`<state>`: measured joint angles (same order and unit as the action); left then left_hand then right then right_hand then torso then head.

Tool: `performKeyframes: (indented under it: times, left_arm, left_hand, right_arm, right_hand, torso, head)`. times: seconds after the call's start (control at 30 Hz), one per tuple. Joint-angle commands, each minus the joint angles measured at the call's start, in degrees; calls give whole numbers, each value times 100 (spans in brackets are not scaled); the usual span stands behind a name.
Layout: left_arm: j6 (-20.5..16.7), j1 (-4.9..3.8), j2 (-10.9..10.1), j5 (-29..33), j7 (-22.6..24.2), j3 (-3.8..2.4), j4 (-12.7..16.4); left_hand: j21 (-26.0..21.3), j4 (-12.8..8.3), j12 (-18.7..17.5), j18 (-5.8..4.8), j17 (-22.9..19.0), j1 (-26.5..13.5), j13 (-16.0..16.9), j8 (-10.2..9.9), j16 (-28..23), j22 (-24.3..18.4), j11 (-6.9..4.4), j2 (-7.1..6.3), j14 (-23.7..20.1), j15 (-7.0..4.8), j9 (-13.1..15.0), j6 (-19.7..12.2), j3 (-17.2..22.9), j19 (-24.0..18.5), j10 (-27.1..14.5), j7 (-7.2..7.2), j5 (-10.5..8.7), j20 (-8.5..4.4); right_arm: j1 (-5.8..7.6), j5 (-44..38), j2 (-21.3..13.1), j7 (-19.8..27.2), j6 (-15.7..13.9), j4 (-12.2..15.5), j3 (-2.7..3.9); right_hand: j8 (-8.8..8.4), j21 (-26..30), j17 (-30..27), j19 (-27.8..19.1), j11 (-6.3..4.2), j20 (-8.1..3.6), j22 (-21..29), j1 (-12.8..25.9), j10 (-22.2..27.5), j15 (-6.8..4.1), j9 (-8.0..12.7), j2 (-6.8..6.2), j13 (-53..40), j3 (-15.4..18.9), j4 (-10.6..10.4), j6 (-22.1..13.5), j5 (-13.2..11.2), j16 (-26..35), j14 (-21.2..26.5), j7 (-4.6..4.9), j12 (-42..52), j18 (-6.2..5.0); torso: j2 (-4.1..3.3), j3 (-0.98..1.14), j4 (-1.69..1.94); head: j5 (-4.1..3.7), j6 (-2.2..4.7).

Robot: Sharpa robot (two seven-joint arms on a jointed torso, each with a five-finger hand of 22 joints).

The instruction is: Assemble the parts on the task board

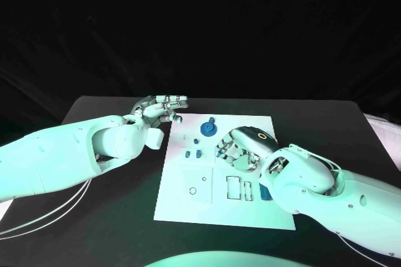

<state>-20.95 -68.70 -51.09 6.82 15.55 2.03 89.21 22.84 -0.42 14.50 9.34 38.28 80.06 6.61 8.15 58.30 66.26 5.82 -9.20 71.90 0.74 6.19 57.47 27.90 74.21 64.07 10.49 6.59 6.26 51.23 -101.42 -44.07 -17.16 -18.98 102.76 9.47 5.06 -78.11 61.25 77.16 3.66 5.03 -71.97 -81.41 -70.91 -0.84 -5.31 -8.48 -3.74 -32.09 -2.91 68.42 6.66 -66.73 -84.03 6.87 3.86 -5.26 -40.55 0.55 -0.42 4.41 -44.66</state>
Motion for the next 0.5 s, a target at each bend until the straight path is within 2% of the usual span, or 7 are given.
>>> performKeyframes:
  times: [0.03,0.1,0.2,0.5]
  left_arm:
    - [83,-5,27,3,47,-5,39]
    - [83,-6,36,3,42,-5,62]
    - [89,-7,50,3,35,-5,94]
    - [99,-7,74,3,23,-5,116]
  left_hand:
    - [-27,-10,19,86,-5,9,10,33,-18,-5,1,43,-45,-1,-9,-38,-18,-36,-34,-10,34,-10]
    - [-27,-10,19,86,-5,9,10,33,-18,-5,1,43,-45,-1,-9,-38,-18,-36,-34,-10,34,-10]
    - [-27,-10,19,86,-5,9,10,33,-18,-5,1,43,-45,-1,-9,-38,-18,-36,-34,-10,34,-10]
    - [-27,-10,19,86,-5,9,10,33,-18,-5,1,43,-45,-1,-9,-38,-18,-36,-34,-10,34,-10]
  right_arm:
    - [-65,-282,106,37,358,-48,-58]
    - [-112,-323,183,45,397,-91,-118]
    - [-178,-354,264,58,433,-137,-167]
    - [-292,-398,458,93,484,-265,-221]
  right_hand:
    - [-4,-32,12,44,5,13,-3,72,-17,-13,-10,15,-2,14,36,15,28,-25,-198,28,-21,92]
    - [-7,-32,11,43,8,15,-3,85,-12,-11,-11,16,-1,21,32,12,34,-28,-197,31,-23,92]
    - [-8,-32,11,43,9,15,-3,87,-11,-10,-11,16,-1,22,31,12,34,-28,-197,31,-23,92]
    - [-9,-35,18,46,9,16,-8,92,-10,-9,-12,18,-1,26,30,12,37,-36,-198,32,-23,93]
  torso:
    - [-2,1,-11]
    - [-3,6,-14]
    - [-4,6,-6]
    - [-4,19,-21]
  head:
    - [78,-37]
    - [112,-48]
    - [128,-73]
    - [172,-119]
